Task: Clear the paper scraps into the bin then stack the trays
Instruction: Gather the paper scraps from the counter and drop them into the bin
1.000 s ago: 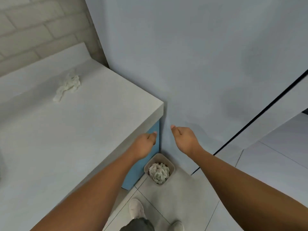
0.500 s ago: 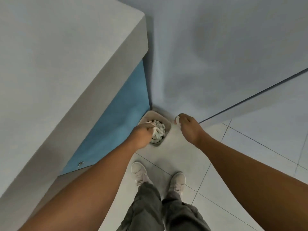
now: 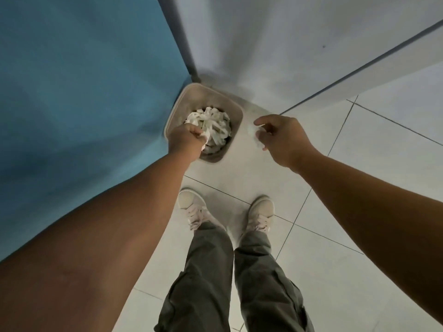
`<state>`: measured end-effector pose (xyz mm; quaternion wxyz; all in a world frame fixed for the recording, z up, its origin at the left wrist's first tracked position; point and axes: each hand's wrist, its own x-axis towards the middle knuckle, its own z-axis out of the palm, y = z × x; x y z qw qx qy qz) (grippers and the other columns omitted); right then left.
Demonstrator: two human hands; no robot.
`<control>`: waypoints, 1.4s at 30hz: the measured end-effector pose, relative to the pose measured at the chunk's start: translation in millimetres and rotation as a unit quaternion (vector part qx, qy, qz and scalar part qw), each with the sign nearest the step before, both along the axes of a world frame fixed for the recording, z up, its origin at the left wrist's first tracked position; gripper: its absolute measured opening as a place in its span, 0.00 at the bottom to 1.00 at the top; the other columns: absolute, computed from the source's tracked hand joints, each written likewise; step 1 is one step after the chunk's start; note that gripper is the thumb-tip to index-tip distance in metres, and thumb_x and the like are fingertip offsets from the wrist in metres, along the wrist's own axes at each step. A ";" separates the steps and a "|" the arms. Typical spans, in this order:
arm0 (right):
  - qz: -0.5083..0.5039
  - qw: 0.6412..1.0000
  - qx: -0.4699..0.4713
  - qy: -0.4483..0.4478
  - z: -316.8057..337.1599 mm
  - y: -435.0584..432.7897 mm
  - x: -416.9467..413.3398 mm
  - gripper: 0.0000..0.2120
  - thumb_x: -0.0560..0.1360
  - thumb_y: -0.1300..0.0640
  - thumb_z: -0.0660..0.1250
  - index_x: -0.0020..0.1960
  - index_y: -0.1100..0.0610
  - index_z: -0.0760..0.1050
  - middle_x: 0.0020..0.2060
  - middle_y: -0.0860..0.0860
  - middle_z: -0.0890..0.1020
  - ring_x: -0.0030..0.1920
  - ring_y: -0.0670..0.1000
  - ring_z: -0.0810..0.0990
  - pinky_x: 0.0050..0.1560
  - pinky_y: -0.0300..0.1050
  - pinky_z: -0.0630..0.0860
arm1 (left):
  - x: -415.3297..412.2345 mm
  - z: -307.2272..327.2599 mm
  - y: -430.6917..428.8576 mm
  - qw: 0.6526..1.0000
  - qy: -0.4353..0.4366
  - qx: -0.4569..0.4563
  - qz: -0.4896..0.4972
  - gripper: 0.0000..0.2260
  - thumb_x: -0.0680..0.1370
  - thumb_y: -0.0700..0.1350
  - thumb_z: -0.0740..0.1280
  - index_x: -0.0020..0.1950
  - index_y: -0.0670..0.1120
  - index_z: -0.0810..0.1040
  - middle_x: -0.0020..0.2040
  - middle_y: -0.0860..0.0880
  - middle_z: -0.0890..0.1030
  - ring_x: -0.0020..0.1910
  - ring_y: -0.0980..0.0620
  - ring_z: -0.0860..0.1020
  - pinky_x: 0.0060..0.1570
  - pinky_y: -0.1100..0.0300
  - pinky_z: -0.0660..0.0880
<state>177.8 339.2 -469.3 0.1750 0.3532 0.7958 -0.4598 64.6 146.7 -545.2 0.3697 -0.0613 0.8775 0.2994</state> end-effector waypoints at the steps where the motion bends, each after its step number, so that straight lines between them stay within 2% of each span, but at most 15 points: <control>1: -0.005 1.000 -0.003 -0.002 -9.9 -0.4 2.3 0.10 0.78 0.58 0.65 0.58 0.51 0.79 0.44 0.50 0.82 0.41 0.53 0.83 0.45 0.44 0.80 | -2.3 -11.7 4.1 1.000 -0.012 0.006 0.012 0.07 0.72 0.42 0.75 0.48 0.50 0.82 0.49 0.48 0.84 0.47 0.47 0.83 0.42 0.62 0.78; 2: -0.008 1.000 -0.006 -0.004 -17.9 -1.6 3.9 0.10 0.78 0.57 0.66 0.57 0.51 0.80 0.46 0.51 0.82 0.41 0.53 0.83 0.44 0.43 0.80 | -4.0 -21.9 7.9 1.000 -0.020 0.009 0.014 0.10 0.71 0.43 0.76 0.51 0.50 0.82 0.51 0.47 0.84 0.50 0.45 0.83 0.48 0.57 0.81; 4: -0.021 1.000 -0.013 -0.006 -32.0 -4.6 5.0 0.09 0.78 0.57 0.66 0.56 0.49 0.80 0.47 0.50 0.82 0.41 0.52 0.83 0.40 0.39 0.78 | -4.1 -36.2 13.4 1.000 -0.015 -0.002 -0.017 0.19 0.72 0.44 0.76 0.62 0.47 0.79 0.60 0.47 0.82 0.58 0.45 0.80 0.59 0.50 0.78; 7: -0.050 0.998 -0.026 -0.009 -46.1 -11.5 0.1 0.09 0.78 0.57 0.66 0.54 0.48 0.80 0.48 0.50 0.82 0.42 0.53 0.83 0.35 0.37 0.75 | -1.5 -41.2 13.8 0.999 0.012 -0.020 -0.044 0.22 0.76 0.44 0.73 0.69 0.45 0.74 0.66 0.46 0.78 0.64 0.45 0.76 0.64 0.50 0.74; 10: -0.055 0.998 -0.034 -0.001 -59.0 -22.7 -12.4 0.11 0.76 0.59 0.66 0.55 0.49 0.81 0.51 0.48 0.82 0.46 0.55 0.83 0.45 0.44 0.79 | 3.4 -38.9 3.2 0.998 0.026 -0.026 -0.056 0.20 0.78 0.42 0.70 0.69 0.46 0.74 0.66 0.46 0.78 0.63 0.45 0.77 0.61 0.53 0.75; 12: -0.060 0.997 -0.038 0.012 -68.2 -31.4 -27.7 0.12 0.75 0.60 0.66 0.54 0.48 0.82 0.51 0.48 0.82 0.47 0.55 0.83 0.51 0.50 0.80 | 7.0 -35.6 -8.0 0.998 0.032 -0.029 -0.054 0.17 0.79 0.42 0.67 0.67 0.47 0.76 0.65 0.47 0.78 0.59 0.47 0.78 0.51 0.60 0.74; 17: -0.039 0.999 -0.031 0.012 -94.9 -52.2 -74.7 0.13 0.74 0.61 0.65 0.54 0.49 0.82 0.54 0.50 0.83 0.53 0.53 0.81 0.57 0.46 0.78 | 9.9 -30.5 -33.6 0.996 0.056 -0.032 -0.055 0.12 0.78 0.42 0.66 0.62 0.48 0.79 0.58 0.49 0.82 0.48 0.50 0.79 0.42 0.66 0.71; 21: -0.013 0.999 -0.040 -0.015 -124.1 -63.6 -94.6 0.13 0.76 0.61 0.65 0.57 0.51 0.81 0.56 0.52 0.83 0.56 0.54 0.80 0.60 0.45 0.76 | 8.2 -31.9 -45.3 0.997 0.067 -0.020 -0.044 0.13 0.78 0.41 0.65 0.61 0.49 0.80 0.58 0.48 0.82 0.52 0.49 0.81 0.50 0.64 0.73; 24: 0.055 0.997 -0.041 -0.046 -136.6 -68.1 -96.4 0.19 0.77 0.58 0.66 0.68 0.52 0.73 0.65 0.52 0.77 0.64 0.53 0.75 0.66 0.41 0.70 | 3.8 -32.0 -49.4 0.996 0.076 -0.011 -0.038 0.13 0.78 0.42 0.66 0.62 0.49 0.79 0.59 0.48 0.82 0.55 0.49 0.80 0.53 0.63 0.73; 27: 0.074 0.995 -0.042 -0.058 -133.8 -67.9 -91.7 0.23 0.79 0.59 0.64 0.73 0.50 0.68 0.69 0.53 0.73 0.67 0.54 0.73 0.64 0.38 0.67 | -0.6 -23.7 -48.9 0.995 0.088 -0.010 -0.044 0.13 0.78 0.42 0.66 0.62 0.49 0.79 0.61 0.49 0.81 0.56 0.50 0.80 0.49 0.68 0.71; 30: 0.077 0.996 -0.020 -0.042 -105.8 -62.7 -82.7 0.22 0.78 0.60 0.63 0.72 0.50 0.69 0.65 0.55 0.76 0.64 0.56 0.75 0.59 0.39 0.70 | -2.2 -2.8 -44.8 0.996 0.084 -0.004 -0.043 0.13 0.79 0.40 0.65 0.62 0.48 0.79 0.62 0.49 0.81 0.57 0.49 0.80 0.48 0.66 0.70; 32: 0.071 0.997 -0.019 -0.039 -78.0 -58.5 -73.1 0.22 0.77 0.58 0.63 0.71 0.50 0.70 0.65 0.54 0.76 0.63 0.57 0.75 0.60 0.42 0.72 | -1.8 18.9 -39.7 0.996 0.082 -0.001 -0.035 0.13 0.78 0.40 0.65 0.62 0.48 0.78 0.61 0.48 0.81 0.57 0.49 0.80 0.49 0.65 0.70; 36: 0.109 0.994 0.015 -0.017 -4.9 -48.9 -54.3 0.22 0.75 0.52 0.63 0.69 0.48 0.70 0.63 0.53 0.77 0.62 0.57 0.76 0.53 0.38 0.67 | 1.8 84.5 -18.6 0.993 0.109 0.013 -0.043 0.10 0.80 0.44 0.64 0.59 0.49 0.80 0.57 0.47 0.83 0.54 0.48 0.80 0.49 0.63 0.71; 39: 0.110 0.993 0.026 0.021 71.8 -38.0 -45.8 0.22 0.76 0.56 0.65 0.70 0.51 0.70 0.65 0.52 0.77 0.65 0.55 0.74 0.61 0.40 0.68 | 6.2 144.5 -1.5 0.989 0.132 0.037 -0.048 0.10 0.79 0.51 0.61 0.55 0.53 0.80 0.53 0.47 0.83 0.52 0.46 0.80 0.54 0.55 0.76; 42: 0.124 0.989 0.045 0.067 152.0 -27.5 -40.4 0.21 0.76 0.58 0.64 0.69 0.52 0.71 0.64 0.52 0.77 0.64 0.54 0.74 0.59 0.37 0.66 | 10.8 212.4 11.8 0.980 0.174 0.021 -0.089 0.14 0.79 0.55 0.61 0.63 0.54 0.77 0.56 0.44 0.80 0.57 0.44 0.77 0.59 0.52 0.75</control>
